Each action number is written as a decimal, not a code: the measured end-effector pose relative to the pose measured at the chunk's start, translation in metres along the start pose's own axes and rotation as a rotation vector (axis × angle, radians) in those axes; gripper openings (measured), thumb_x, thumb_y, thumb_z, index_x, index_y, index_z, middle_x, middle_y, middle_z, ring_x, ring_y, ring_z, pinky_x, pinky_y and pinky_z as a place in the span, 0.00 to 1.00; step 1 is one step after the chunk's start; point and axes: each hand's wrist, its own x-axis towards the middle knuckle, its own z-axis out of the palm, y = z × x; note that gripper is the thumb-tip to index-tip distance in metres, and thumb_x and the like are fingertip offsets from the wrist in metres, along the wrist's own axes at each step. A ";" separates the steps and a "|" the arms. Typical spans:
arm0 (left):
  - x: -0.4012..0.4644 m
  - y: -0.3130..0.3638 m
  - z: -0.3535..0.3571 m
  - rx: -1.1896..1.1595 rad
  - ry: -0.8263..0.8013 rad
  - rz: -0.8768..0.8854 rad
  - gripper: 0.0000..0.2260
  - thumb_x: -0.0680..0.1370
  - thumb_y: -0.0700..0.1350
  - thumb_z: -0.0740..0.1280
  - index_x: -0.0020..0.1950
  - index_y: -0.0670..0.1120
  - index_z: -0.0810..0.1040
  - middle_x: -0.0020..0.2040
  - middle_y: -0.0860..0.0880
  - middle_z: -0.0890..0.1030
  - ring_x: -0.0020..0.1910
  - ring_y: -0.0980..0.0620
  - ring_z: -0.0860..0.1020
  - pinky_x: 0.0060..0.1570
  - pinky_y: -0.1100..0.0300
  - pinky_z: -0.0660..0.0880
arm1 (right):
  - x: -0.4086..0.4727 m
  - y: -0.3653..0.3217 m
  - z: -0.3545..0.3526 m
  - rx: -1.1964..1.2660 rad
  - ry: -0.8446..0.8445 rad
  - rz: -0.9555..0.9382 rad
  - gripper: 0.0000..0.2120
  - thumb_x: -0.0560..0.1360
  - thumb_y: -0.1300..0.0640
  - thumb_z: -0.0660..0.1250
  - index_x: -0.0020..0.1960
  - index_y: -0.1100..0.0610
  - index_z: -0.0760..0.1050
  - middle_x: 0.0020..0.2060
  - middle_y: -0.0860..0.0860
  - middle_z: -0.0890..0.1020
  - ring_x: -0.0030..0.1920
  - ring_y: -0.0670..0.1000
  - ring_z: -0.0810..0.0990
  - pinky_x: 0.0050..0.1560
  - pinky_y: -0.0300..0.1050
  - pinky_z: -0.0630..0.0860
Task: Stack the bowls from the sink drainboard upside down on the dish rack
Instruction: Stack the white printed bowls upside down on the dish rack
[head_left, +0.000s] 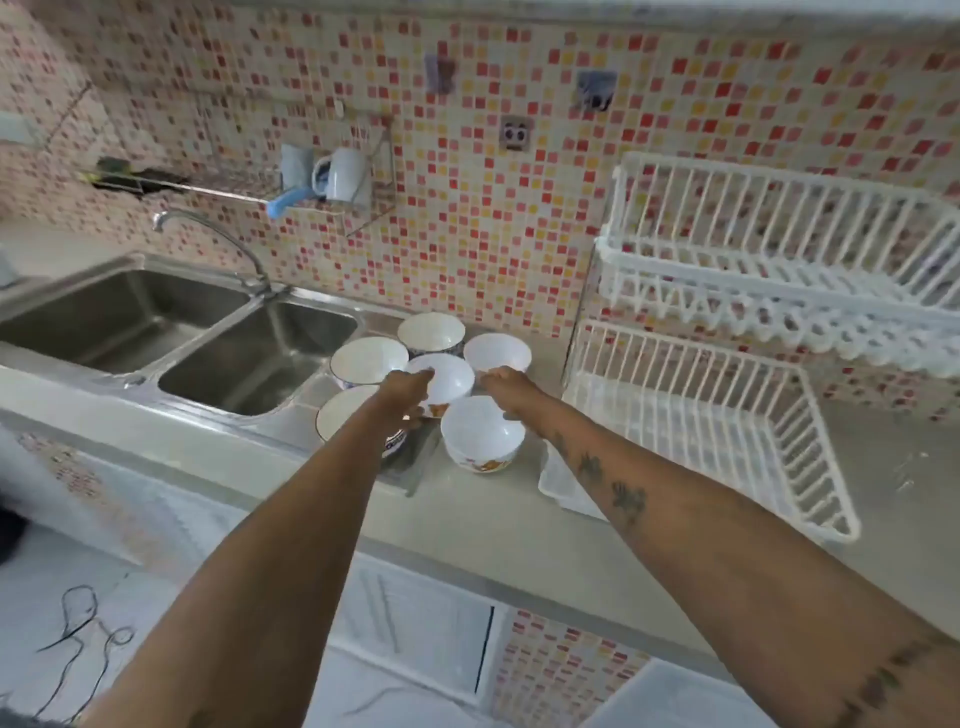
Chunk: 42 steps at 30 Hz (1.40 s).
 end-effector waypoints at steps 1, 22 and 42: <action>0.004 -0.003 0.002 -0.011 -0.009 -0.021 0.24 0.81 0.50 0.62 0.73 0.38 0.65 0.64 0.36 0.75 0.57 0.39 0.76 0.54 0.49 0.73 | 0.008 0.002 0.004 -0.004 0.004 0.004 0.22 0.81 0.52 0.56 0.71 0.62 0.66 0.55 0.57 0.77 0.50 0.53 0.74 0.47 0.43 0.72; 0.066 -0.063 0.035 0.069 -0.223 -0.155 0.20 0.82 0.49 0.59 0.73 0.47 0.66 0.66 0.42 0.73 0.55 0.44 0.72 0.45 0.52 0.74 | 0.083 0.076 0.029 0.109 0.179 0.412 0.30 0.76 0.58 0.65 0.74 0.61 0.57 0.68 0.61 0.69 0.65 0.62 0.73 0.44 0.50 0.75; 0.028 -0.019 -0.009 -0.270 -0.328 -0.236 0.21 0.80 0.46 0.59 0.73 0.45 0.62 0.65 0.38 0.72 0.56 0.36 0.73 0.52 0.39 0.74 | 0.027 0.023 0.026 0.500 0.148 0.280 0.33 0.73 0.73 0.53 0.74 0.51 0.58 0.66 0.54 0.69 0.58 0.58 0.71 0.47 0.56 0.79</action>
